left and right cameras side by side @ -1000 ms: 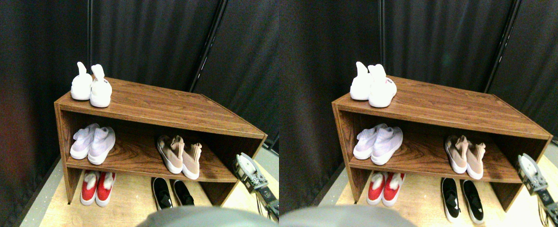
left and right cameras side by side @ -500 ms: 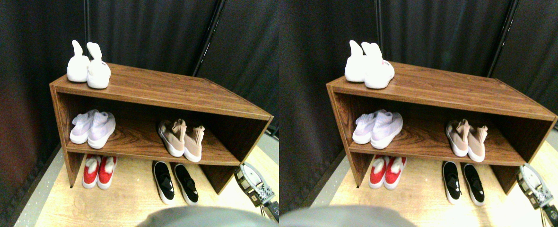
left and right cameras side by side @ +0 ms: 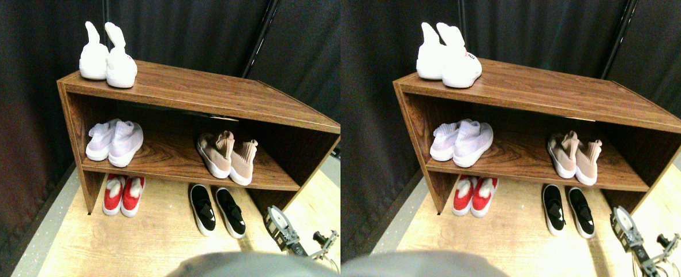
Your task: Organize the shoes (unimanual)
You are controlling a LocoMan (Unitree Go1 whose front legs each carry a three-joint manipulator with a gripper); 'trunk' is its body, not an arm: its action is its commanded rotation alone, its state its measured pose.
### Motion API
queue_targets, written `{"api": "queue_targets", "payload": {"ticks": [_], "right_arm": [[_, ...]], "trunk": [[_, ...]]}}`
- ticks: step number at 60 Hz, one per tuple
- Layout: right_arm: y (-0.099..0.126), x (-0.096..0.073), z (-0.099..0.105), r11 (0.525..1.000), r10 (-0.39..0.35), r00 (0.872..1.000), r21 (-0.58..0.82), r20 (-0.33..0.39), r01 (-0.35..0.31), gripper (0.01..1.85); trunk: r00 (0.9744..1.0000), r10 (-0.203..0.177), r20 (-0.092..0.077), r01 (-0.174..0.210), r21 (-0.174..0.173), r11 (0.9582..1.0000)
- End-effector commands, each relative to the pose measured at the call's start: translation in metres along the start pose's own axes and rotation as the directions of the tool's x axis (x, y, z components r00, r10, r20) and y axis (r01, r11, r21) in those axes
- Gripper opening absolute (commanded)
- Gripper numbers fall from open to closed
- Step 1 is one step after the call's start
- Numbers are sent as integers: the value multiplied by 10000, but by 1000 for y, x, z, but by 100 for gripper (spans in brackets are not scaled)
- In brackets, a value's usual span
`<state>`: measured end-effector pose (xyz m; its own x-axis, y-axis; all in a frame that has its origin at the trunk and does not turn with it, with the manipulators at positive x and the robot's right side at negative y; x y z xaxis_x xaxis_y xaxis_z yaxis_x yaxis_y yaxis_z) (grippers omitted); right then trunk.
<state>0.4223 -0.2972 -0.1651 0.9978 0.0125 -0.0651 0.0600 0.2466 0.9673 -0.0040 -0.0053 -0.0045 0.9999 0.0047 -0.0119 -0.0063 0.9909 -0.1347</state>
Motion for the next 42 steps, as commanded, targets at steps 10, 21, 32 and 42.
{"api": "queue_targets", "payload": {"ticks": [10,21,32,42], "right_arm": [[-37,28,3,9931,-960,9915,754,881,894,6],[-56,52,6,9848,-1530,9761,1054,1543,1378,6],[-65,70,9,9748,-2033,9629,1293,1774,1820,6],[-69,76,3,9646,-2347,9590,1600,1589,2096,6]], "trunk": [[9999,118,-112,-121,-277,9995],[9999,122,-34,-123,-250,9996],[9999,145,14,-145,-255,9996],[9997,252,28,-251,-329,9991]]}}
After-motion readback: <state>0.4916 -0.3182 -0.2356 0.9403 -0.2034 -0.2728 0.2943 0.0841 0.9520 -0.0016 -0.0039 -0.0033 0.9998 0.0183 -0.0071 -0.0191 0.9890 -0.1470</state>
